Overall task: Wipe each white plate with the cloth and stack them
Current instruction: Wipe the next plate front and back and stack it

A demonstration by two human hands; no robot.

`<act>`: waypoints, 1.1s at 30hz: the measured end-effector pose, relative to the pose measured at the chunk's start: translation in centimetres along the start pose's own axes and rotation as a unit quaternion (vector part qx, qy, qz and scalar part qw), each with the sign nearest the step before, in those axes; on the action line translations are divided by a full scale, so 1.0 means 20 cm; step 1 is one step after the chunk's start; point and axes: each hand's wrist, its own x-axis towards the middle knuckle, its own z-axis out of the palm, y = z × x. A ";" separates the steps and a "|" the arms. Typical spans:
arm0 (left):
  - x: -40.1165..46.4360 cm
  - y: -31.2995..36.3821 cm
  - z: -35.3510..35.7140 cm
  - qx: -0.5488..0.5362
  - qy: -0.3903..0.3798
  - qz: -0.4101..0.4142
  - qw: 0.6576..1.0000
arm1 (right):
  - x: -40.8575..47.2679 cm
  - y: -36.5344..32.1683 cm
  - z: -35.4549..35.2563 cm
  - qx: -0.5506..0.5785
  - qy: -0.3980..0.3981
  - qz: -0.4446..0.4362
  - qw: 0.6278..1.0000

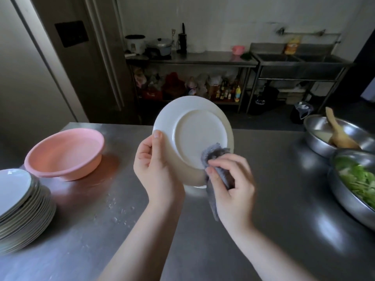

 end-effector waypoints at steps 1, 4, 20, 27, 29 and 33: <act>0.00 0.00 0.02 -0.004 0.004 0.000 1.000 | -0.01 0.00 0.00 -0.002 -0.018 -0.024 1.000; -0.02 -0.01 0.05 -0.005 0.001 0.009 1.000 | 0.04 0.02 -0.03 -0.024 -0.011 -0.055 0.998; -0.03 0.02 0.07 -0.064 0.012 -0.066 0.996 | 0.21 -0.04 0.03 -0.031 -0.099 -0.225 0.969; 0.00 0.06 0.05 -0.054 0.027 -0.054 0.997 | 0.23 0.01 -0.02 -0.020 -0.011 -0.050 0.998; -0.01 0.06 0.04 -0.043 0.017 -0.040 0.998 | 0.25 0.01 -0.02 -0.023 0.031 0.004 0.999; -0.01 0.07 0.03 -0.055 0.023 -0.041 0.997 | 0.18 -0.03 0.00 -0.041 0.048 0.012 0.998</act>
